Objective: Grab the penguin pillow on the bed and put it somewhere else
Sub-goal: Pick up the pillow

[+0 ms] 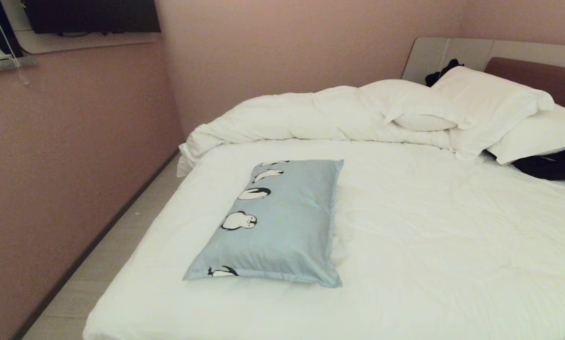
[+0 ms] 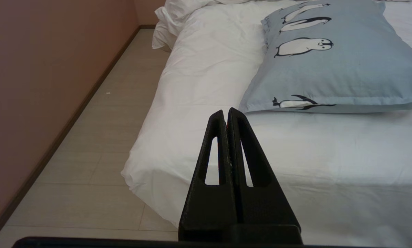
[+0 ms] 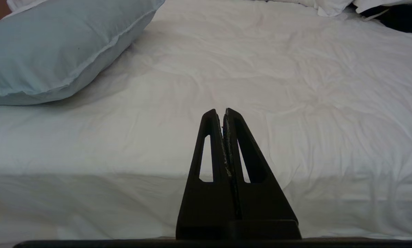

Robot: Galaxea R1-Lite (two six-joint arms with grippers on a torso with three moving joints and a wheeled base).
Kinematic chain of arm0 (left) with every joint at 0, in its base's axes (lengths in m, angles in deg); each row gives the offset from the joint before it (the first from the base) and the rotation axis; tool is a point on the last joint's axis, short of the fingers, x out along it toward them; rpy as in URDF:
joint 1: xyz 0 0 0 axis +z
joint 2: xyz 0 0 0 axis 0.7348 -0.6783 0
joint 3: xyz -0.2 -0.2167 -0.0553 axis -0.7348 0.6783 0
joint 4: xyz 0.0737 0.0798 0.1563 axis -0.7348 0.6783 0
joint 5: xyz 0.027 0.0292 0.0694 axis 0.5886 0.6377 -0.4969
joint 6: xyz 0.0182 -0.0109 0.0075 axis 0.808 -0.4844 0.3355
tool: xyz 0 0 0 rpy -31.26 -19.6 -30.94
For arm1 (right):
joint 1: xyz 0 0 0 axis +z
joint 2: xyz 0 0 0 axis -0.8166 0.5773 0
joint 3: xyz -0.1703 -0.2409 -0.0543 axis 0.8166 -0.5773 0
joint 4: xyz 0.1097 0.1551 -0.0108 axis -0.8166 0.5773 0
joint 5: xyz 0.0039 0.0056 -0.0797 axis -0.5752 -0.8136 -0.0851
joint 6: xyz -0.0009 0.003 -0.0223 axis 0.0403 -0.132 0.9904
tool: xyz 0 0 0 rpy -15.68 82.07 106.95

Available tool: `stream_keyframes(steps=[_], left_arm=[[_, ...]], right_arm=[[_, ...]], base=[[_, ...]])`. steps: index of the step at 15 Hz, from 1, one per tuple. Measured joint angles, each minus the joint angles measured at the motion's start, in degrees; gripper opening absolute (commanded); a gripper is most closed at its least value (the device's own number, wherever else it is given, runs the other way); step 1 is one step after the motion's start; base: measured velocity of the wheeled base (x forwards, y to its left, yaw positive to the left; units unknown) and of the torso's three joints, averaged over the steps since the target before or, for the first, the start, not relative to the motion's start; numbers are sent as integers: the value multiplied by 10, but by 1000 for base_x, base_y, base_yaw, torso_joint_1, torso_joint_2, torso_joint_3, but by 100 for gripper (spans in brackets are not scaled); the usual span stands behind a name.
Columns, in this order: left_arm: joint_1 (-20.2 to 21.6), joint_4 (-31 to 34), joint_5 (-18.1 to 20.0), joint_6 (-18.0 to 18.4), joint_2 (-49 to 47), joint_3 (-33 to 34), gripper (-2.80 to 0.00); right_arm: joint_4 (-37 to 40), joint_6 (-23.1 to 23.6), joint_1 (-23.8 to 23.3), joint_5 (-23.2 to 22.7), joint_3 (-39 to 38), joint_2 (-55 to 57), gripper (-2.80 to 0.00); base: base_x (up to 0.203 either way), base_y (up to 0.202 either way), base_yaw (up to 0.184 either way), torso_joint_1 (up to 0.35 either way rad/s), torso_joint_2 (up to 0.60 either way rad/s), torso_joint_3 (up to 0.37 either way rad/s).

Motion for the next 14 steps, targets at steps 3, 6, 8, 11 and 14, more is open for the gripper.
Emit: stream_keyframes(steps=[3, 6, 8, 11, 14], left_arm=[[0, 0, 0, 0, 0, 0, -280], [0, 0, 0, 0, 0, 0, -280], [0, 0, 0, 0, 0, 0, -280], [0, 0, 0, 0, 0, 0, -280], [0, 0, 0, 0, 0, 0, -280]], right_arm=[[14, -2, 0, 0, 56, 7, -280], [51, -5, 0, -4, 125, 49, -280], [73, -13, 3, -10, 153, 106, -280], [82, -28, 14, -34, 180, 229, -280], [64, -39, 22, -70, 196, 360, -280]], base=[[0, 0, 0, 0, 0, 0], [0, 0, 0, 0, 0, 0], [0, 0, 0, 0, 0, 0], [0, 0, 0, 0, 0, 0], [0, 0, 0, 0, 0, 0]])
